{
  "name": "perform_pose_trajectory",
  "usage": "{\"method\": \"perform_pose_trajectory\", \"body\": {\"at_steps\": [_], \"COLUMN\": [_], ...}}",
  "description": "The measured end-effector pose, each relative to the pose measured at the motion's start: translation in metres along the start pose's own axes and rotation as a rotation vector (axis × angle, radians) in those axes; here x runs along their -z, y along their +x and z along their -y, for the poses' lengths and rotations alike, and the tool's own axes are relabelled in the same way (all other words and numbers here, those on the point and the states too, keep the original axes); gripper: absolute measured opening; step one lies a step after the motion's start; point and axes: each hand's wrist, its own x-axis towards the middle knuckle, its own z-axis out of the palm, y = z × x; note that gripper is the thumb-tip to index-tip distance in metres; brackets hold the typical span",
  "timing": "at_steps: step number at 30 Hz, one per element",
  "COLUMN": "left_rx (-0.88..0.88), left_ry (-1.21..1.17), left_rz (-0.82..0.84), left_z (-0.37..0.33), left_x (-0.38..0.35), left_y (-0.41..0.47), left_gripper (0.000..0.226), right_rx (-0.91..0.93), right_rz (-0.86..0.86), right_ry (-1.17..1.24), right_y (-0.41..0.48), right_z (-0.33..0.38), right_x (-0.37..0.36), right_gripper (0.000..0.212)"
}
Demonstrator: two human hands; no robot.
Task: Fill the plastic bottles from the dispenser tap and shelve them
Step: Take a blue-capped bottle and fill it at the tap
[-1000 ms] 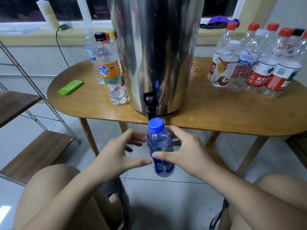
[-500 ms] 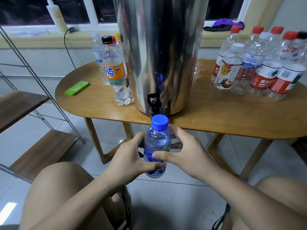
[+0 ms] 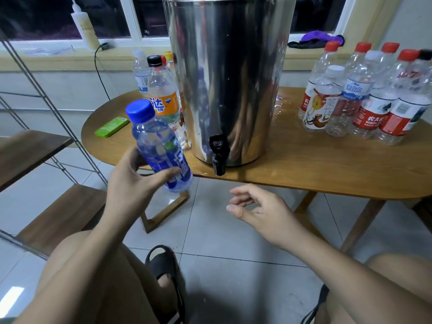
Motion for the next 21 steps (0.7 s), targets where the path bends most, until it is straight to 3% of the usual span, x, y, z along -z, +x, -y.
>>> {"method": "perform_pose_trajectory", "body": {"at_steps": [7,21], "left_rx": [0.033,-0.032], "left_ry": [0.088,0.253], "left_rz": [-0.087,-0.111], "left_z": [0.016,0.034], "left_x": [-0.013,-0.022], "left_y": [0.052,0.093], "left_gripper": [0.054,0.064], "right_rx": [-0.053,-0.055], "right_rz": [0.022,0.019], "right_ry": [-0.081,-0.113], "right_y": [0.008,0.01], "right_z": [-0.007,-0.013], "right_x": [0.001,0.005], "right_gripper": [0.026,0.025]}}
